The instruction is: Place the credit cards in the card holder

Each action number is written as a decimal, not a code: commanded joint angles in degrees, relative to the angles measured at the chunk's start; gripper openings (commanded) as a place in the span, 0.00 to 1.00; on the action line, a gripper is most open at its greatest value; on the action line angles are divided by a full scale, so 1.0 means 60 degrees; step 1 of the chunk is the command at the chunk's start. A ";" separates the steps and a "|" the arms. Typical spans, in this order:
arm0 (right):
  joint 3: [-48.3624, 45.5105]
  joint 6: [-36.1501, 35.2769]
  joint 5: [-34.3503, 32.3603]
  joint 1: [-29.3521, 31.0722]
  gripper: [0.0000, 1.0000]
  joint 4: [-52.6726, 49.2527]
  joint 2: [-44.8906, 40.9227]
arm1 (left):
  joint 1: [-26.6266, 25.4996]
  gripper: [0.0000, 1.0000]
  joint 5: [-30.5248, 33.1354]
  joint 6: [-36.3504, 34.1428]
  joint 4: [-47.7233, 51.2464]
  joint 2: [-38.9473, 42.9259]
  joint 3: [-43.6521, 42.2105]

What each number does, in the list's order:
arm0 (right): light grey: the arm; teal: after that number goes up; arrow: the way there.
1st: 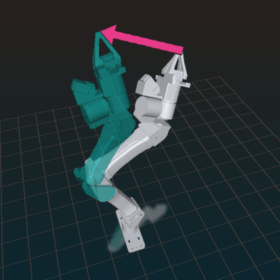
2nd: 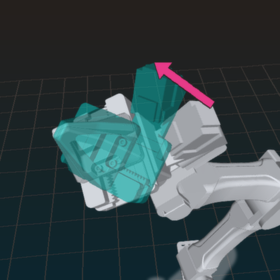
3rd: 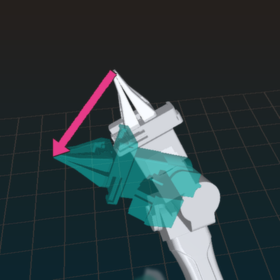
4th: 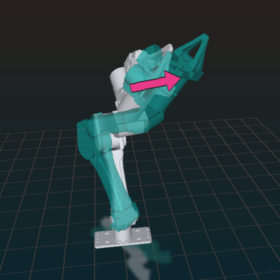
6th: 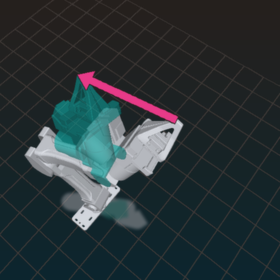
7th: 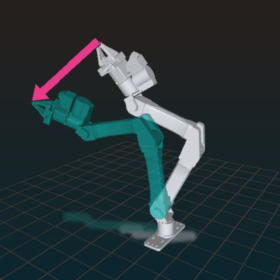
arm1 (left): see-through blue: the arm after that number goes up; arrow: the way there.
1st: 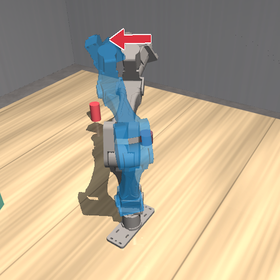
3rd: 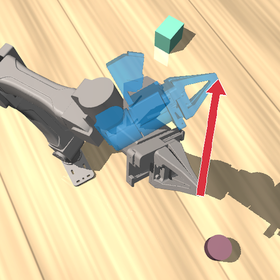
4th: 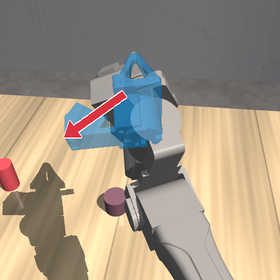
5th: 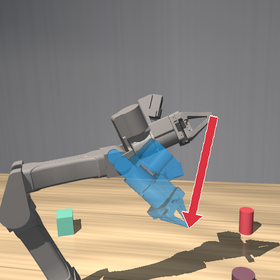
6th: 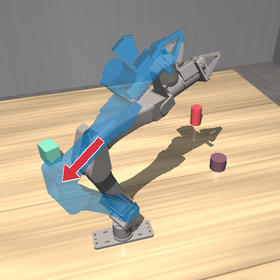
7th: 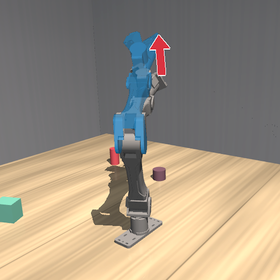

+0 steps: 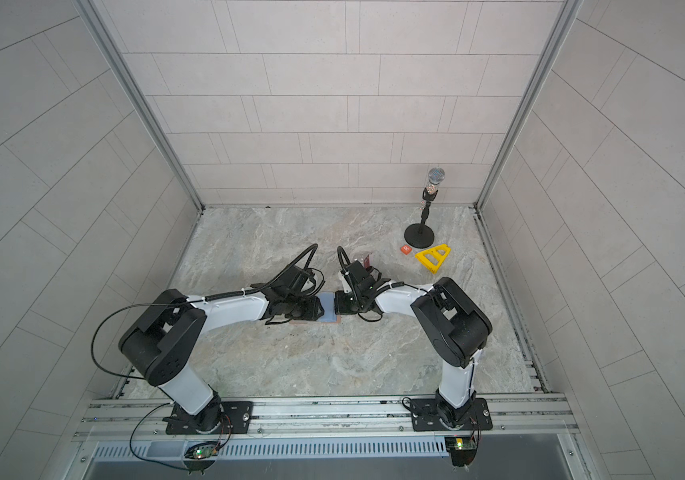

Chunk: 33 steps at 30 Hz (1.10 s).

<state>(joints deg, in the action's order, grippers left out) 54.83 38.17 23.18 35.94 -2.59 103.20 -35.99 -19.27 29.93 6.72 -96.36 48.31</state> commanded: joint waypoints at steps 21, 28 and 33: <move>-0.0202 -0.0135 -0.0373 0.0045 0.06 -0.0198 -0.0405 | -0.0037 0.17 0.0203 0.0111 -0.0400 0.0483 -0.0417; -0.0209 -0.0341 -0.0230 0.0045 0.06 -0.0213 -0.0832 | 0.0078 0.16 0.0063 0.0367 -0.0866 0.0542 -0.0766; -0.0255 -0.0400 -0.0230 0.0058 0.08 -0.0230 -0.0944 | 0.0143 0.16 0.0040 0.0474 -0.1015 0.0608 -0.0908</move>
<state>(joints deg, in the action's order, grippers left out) 53.91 36.64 22.06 35.99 -3.03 98.96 -35.51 -19.03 32.08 1.52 -94.13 43.94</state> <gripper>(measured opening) 0.077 0.163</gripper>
